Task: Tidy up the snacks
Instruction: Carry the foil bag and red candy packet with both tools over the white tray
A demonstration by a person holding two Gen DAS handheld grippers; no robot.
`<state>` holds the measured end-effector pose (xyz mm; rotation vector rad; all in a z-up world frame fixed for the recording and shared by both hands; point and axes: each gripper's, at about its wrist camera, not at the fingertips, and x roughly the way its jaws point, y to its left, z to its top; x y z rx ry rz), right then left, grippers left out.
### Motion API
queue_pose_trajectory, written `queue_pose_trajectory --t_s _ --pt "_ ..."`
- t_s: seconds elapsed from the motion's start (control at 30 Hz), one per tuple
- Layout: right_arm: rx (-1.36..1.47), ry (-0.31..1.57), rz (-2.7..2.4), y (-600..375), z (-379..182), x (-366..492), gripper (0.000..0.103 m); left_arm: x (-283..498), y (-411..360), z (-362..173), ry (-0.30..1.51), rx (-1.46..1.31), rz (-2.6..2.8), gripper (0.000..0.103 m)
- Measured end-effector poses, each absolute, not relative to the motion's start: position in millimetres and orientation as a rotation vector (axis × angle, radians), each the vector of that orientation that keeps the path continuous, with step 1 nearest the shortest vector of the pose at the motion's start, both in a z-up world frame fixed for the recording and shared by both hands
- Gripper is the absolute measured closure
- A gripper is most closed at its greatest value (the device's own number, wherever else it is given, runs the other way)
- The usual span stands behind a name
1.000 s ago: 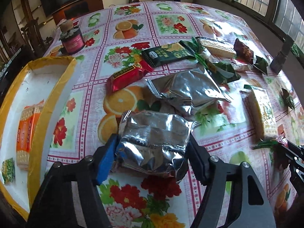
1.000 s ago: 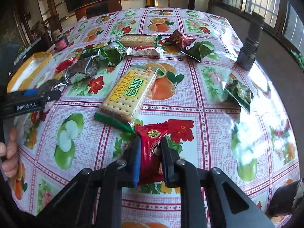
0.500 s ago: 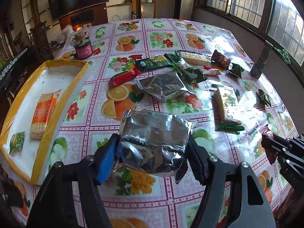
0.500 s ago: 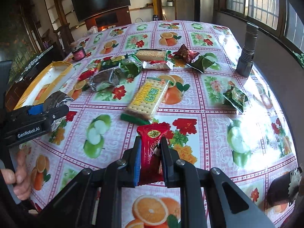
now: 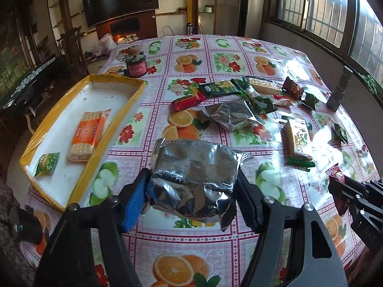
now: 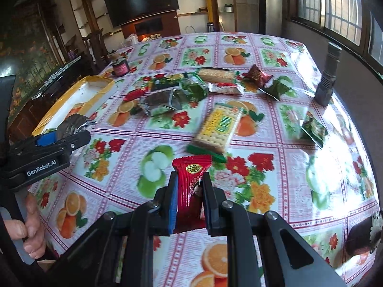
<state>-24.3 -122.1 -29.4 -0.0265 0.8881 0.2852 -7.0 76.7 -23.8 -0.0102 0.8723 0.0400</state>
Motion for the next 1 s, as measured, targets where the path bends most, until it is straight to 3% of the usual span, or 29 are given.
queue_pose_trajectory --t_s 1.0 --pt "-0.018 0.887 0.613 49 -5 49 0.086 3 239 -17 0.827 -0.237 0.247 0.034"
